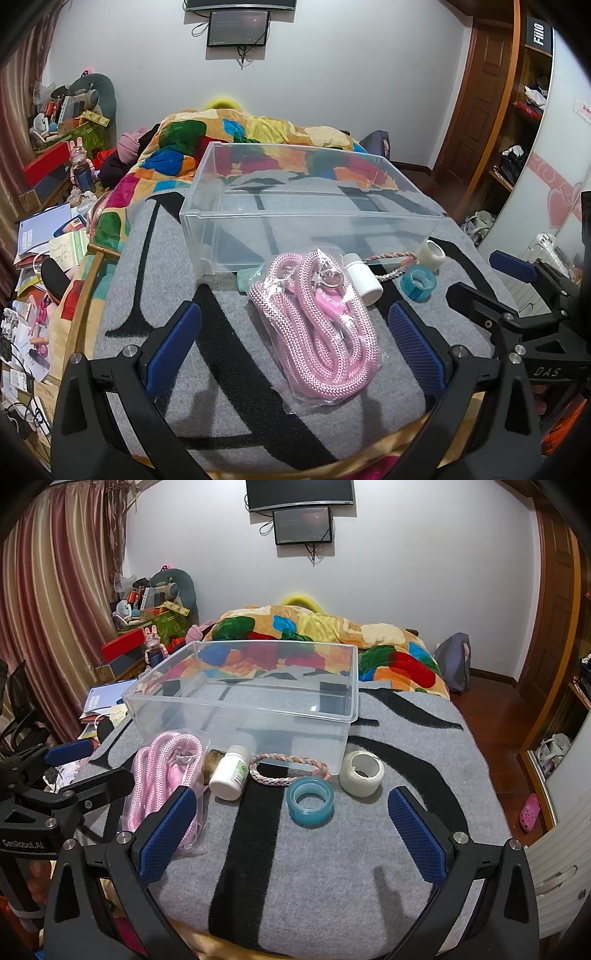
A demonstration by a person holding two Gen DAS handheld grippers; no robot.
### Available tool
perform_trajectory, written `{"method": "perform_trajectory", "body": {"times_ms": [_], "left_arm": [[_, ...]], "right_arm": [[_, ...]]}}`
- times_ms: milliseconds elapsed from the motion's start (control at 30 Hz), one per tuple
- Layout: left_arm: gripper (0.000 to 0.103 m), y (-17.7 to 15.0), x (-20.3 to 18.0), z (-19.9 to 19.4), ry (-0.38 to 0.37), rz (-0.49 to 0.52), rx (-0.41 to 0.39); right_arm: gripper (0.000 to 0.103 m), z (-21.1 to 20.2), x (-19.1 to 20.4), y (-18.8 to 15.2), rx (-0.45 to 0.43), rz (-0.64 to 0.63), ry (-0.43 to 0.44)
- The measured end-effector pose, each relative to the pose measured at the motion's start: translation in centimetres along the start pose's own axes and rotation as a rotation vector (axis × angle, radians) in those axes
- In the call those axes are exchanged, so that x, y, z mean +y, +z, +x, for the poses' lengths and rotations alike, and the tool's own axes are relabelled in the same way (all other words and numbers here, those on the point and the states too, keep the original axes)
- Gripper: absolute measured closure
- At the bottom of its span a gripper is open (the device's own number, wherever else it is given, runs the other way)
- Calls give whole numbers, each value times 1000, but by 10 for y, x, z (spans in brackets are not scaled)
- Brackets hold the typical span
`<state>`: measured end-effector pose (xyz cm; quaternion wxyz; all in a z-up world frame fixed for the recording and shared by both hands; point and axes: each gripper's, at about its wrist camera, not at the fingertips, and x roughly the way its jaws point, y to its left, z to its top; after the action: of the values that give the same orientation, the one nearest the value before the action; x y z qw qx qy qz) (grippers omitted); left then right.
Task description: Organize objects
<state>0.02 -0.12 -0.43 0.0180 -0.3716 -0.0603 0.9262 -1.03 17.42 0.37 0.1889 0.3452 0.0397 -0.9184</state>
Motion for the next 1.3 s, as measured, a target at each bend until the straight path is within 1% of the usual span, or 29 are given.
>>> {"method": "perform_trajectory", "body": {"times_ms": [1300], "left_arm": [[0, 0, -7, -4, -1, 13, 0]], "right_arm": [[0, -1, 3, -3, 5, 5, 6]]}}
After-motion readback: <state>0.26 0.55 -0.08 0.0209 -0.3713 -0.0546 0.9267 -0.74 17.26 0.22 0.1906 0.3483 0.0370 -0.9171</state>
